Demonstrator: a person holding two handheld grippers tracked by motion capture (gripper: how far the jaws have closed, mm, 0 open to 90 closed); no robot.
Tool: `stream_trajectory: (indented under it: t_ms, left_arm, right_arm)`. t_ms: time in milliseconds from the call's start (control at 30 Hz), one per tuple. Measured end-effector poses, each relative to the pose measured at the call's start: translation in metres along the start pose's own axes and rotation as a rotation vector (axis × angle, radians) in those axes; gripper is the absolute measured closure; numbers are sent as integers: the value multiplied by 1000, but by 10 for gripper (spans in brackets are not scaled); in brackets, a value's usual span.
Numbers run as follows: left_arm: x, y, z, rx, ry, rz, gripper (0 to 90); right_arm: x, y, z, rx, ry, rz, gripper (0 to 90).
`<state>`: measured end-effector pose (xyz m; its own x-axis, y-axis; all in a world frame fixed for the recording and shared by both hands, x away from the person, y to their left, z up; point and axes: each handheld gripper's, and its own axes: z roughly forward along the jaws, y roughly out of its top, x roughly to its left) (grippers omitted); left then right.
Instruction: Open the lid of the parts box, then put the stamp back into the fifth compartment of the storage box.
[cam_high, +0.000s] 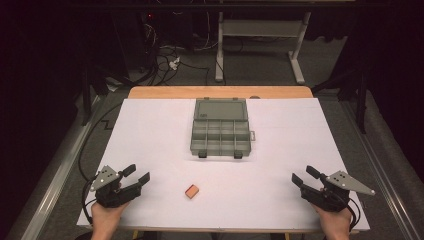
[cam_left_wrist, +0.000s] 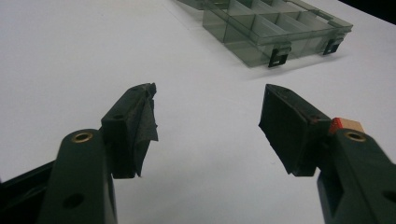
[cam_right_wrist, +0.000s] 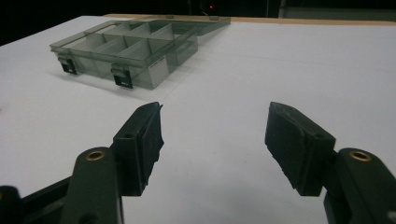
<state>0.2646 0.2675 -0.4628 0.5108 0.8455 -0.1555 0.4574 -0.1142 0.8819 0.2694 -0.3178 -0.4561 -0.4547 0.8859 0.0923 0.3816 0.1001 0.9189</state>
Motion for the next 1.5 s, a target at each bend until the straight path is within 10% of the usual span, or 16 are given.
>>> stream_trajectory:
  t_ms: [633,1500]
  left_arm:
    - [-12,3,3,-13,-31,15,365]
    - [-61,21,40,106,-119,101,403]
  right_arm:
    - [4,0,7,19,24,-21,393]
    - [2,-1,4,8,20,-1,370]
